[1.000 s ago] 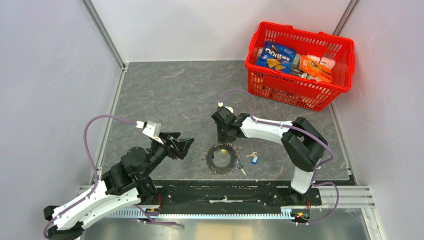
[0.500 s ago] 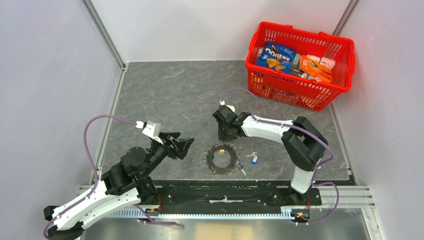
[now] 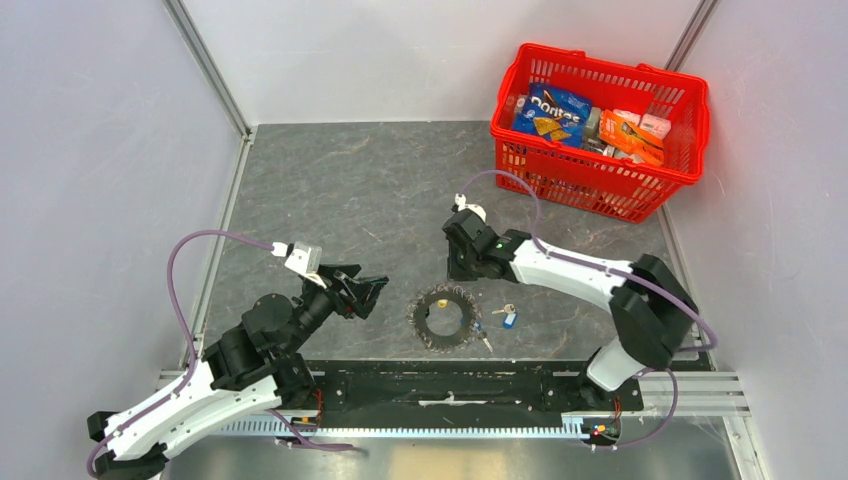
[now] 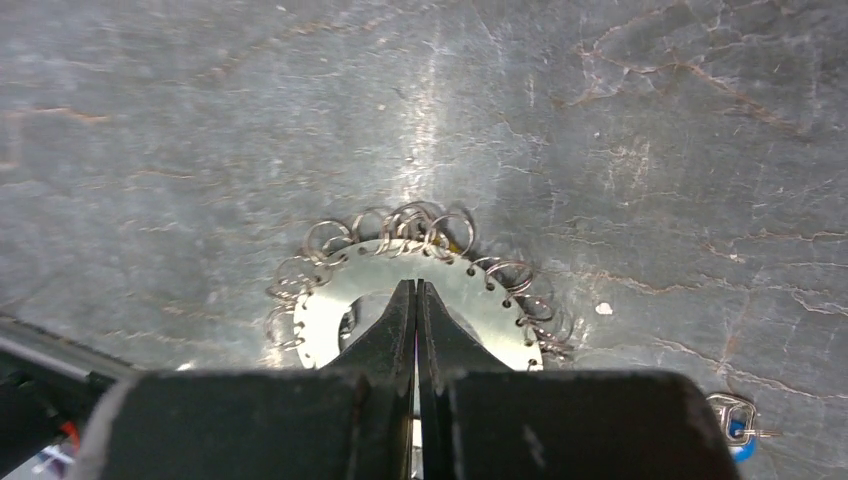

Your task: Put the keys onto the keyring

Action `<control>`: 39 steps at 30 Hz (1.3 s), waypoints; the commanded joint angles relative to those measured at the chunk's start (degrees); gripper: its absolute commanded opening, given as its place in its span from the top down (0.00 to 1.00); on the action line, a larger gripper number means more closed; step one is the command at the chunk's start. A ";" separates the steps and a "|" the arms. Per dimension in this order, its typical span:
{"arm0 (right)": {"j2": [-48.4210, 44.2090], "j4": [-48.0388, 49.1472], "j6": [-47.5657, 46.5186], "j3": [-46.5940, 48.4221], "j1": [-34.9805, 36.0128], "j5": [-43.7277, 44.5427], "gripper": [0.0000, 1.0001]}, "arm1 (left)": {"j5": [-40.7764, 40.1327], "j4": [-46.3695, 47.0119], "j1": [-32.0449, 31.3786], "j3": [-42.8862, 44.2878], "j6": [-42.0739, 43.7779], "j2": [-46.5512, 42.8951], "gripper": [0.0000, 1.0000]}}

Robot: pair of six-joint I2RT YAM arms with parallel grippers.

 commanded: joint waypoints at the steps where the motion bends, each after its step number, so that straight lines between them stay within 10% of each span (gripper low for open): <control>1: -6.80 5.54 0.06 -3.83 -0.30 -0.53 1.00 | -1.15 2.03 -0.08 0.09 -1.81 -0.14 0.20; 6: -6.52 10.46 1.52 -7.32 -2.18 -4.43 1.00 | -0.36 3.02 -0.10 0.03 -2.13 0.15 0.20; 11: -3.82 10.60 1.48 -5.31 -2.53 -5.22 0.71 | -0.23 3.66 -0.10 -0.07 -2.34 1.47 0.20; 18: 0.38 9.20 0.21 -2.42 -2.51 -6.97 0.61 | -0.61 4.06 -0.10 -0.19 -1.48 1.97 0.20; 39: 6.34 9.57 4.23 -1.12 -2.77 -8.32 0.61 | -1.05 3.66 -0.08 -0.77 -1.10 1.65 0.20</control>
